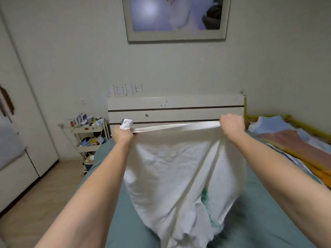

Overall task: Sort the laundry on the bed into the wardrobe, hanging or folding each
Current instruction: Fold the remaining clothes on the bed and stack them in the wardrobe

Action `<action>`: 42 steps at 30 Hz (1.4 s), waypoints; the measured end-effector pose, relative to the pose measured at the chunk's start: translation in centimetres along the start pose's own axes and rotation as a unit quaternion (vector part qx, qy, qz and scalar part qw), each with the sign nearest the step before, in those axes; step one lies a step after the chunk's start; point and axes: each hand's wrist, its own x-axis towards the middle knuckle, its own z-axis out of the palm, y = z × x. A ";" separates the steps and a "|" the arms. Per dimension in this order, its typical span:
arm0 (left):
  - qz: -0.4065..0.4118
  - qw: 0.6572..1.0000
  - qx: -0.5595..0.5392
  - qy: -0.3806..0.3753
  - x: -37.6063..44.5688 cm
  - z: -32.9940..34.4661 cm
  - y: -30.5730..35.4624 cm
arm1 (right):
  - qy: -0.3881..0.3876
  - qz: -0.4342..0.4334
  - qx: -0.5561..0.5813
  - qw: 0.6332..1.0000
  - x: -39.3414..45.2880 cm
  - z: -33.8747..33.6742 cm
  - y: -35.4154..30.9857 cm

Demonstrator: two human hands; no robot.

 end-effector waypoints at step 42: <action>-0.229 0.493 0.713 -0.444 -32.4 -29.4 -43.5 | -0.580 -0.265 -0.046 0.769 -59.2 23.9 -8.0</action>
